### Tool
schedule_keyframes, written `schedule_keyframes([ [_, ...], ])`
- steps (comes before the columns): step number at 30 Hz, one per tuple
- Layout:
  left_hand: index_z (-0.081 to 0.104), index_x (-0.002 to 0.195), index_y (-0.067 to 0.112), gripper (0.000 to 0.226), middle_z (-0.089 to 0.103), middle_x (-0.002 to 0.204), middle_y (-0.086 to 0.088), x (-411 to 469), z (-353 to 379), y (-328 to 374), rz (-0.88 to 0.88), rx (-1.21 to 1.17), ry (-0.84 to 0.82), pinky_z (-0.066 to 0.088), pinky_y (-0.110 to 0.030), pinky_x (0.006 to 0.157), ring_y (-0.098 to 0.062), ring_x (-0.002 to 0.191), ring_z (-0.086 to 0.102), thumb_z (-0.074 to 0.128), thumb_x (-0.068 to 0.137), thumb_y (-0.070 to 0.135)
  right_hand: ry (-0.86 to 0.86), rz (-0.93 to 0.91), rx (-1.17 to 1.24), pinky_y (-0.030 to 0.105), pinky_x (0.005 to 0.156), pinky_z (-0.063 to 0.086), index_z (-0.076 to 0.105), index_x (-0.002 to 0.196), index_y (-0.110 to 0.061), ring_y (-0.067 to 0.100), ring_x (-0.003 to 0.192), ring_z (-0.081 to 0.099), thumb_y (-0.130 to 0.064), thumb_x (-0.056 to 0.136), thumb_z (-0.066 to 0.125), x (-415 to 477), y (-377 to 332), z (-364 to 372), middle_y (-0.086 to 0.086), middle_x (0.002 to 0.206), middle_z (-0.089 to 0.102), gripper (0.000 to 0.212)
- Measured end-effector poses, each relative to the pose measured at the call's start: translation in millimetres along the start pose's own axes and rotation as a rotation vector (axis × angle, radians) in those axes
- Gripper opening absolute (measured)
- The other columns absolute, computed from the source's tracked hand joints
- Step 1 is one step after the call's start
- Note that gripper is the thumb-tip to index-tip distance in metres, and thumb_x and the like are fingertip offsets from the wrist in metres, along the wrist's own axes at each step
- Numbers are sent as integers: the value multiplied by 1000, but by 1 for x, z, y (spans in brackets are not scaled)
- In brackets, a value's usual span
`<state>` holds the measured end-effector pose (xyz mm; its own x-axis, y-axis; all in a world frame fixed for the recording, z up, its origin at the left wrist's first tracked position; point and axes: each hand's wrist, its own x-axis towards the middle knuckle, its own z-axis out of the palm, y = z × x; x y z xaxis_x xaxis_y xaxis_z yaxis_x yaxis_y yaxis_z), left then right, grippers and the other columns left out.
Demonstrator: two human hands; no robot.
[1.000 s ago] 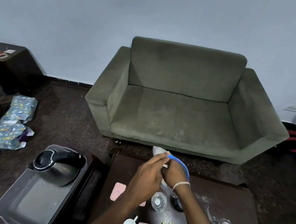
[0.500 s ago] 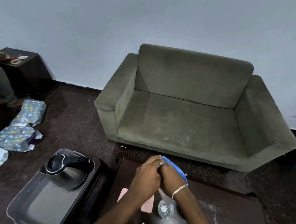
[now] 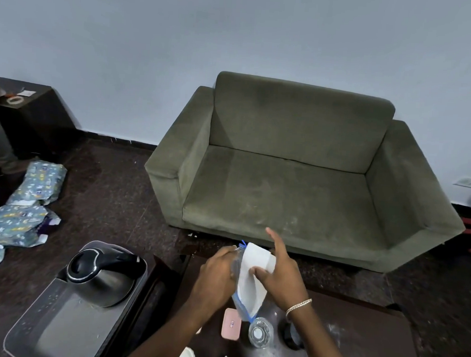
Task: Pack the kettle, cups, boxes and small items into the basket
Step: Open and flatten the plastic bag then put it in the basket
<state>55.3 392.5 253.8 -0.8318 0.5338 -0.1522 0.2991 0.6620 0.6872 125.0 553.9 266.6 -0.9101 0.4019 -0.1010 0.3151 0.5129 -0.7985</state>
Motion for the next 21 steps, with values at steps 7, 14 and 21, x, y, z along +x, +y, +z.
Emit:
schedule_keyframes([
  [7, 59, 143, 19, 62, 50, 153, 8, 5, 5, -3, -26, 105, -49, 44, -33, 109, -17, 137, 53, 54, 83, 2, -42, 102, -41, 15, 60, 47, 75, 94, -20, 9, 74, 64, -10, 75, 75, 12, -5, -34, -2, 83, 74, 21],
  [14, 57, 144, 14, 57, 50, 153, 4, 11, 5, -5, -22, 169, -69, 44, -36, 109, -22, 136, 53, 54, 89, 1, -45, 102, 33, 42, 54, 59, 71, 78, -8, 13, 51, 64, -1, 76, 67, 18, 1, -83, 16, 69, 69, 8],
  [21, 58, 143, 11, 55, 51, 152, 2, 9, 11, -5, -25, 195, -95, 44, -38, 111, -24, 136, 54, 58, 89, 1, 36, 191, 141, 36, 56, 58, 70, 77, -12, 13, 59, 62, 2, 80, 69, 3, 51, -124, 1, 66, 67, 14],
])
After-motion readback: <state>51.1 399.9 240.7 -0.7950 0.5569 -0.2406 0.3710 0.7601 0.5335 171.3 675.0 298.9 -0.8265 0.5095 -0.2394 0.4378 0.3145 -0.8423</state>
